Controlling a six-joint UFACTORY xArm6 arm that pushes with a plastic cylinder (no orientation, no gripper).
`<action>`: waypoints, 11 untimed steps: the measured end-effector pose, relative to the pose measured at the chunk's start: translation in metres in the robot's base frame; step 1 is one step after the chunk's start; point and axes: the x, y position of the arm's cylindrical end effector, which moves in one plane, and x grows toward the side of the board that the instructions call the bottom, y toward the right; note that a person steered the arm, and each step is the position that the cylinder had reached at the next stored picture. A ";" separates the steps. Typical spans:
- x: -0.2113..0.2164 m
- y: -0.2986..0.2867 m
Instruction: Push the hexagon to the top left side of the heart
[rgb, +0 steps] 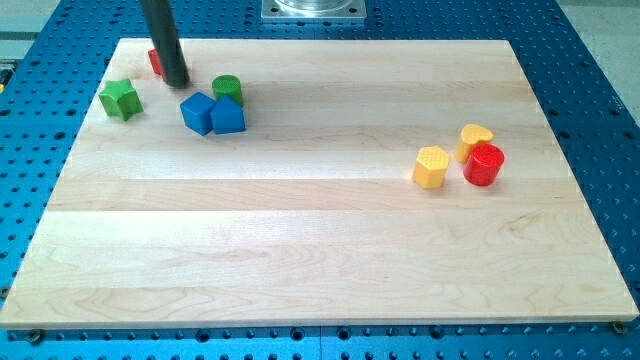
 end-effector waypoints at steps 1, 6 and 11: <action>-0.005 -0.020; 0.081 0.471; 0.174 0.288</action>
